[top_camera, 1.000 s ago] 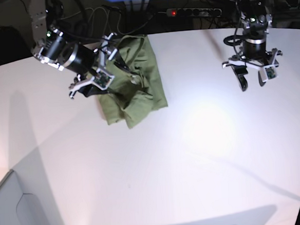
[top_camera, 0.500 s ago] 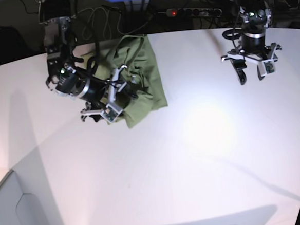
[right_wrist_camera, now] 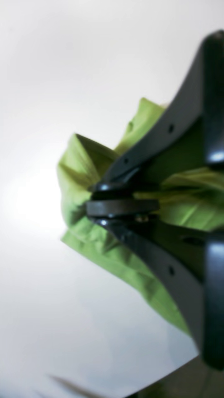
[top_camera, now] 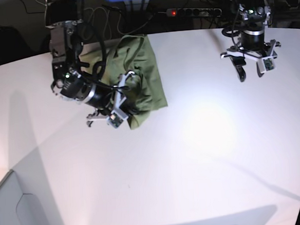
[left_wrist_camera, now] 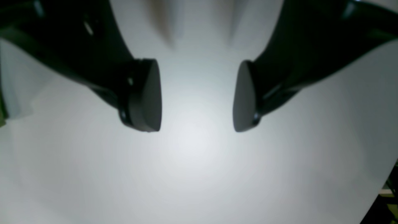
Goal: Fold the T-shirt properly
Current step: 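Lay the held edge over the shirt with the right gripper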
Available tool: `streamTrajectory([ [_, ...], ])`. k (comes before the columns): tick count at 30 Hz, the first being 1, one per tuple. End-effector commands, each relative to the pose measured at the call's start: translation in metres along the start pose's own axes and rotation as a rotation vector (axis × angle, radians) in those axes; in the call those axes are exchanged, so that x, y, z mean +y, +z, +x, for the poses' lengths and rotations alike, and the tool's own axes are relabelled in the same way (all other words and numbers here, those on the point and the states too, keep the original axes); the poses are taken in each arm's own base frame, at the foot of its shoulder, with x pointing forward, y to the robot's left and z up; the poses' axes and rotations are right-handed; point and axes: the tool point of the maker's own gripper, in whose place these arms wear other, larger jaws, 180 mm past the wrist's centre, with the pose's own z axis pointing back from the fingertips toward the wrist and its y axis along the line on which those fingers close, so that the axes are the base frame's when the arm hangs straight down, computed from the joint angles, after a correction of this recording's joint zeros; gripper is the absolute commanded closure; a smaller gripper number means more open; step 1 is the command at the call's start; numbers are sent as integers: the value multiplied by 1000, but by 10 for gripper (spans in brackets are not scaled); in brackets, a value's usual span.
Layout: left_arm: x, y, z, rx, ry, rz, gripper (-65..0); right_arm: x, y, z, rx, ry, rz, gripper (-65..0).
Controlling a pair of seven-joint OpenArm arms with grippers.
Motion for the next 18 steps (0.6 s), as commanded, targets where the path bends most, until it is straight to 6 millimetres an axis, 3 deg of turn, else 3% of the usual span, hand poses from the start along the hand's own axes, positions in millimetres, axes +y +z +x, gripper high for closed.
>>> streamTrajectory([
  [1,1,3,12,-42,-9,1,-354,4,1,20,-71,22,20,-1],
  [4,0,3,10,-40,-1,2,-354,16,-5,27,-88,19,48,-1],
  [10,-2,3,10,-39,3,-2,-354,60,-20,35,-85,85,170,-21],
  [18,-1,6,5,-24,-1,-1,-354,76,-24,37,-73,140,226,-371],
])
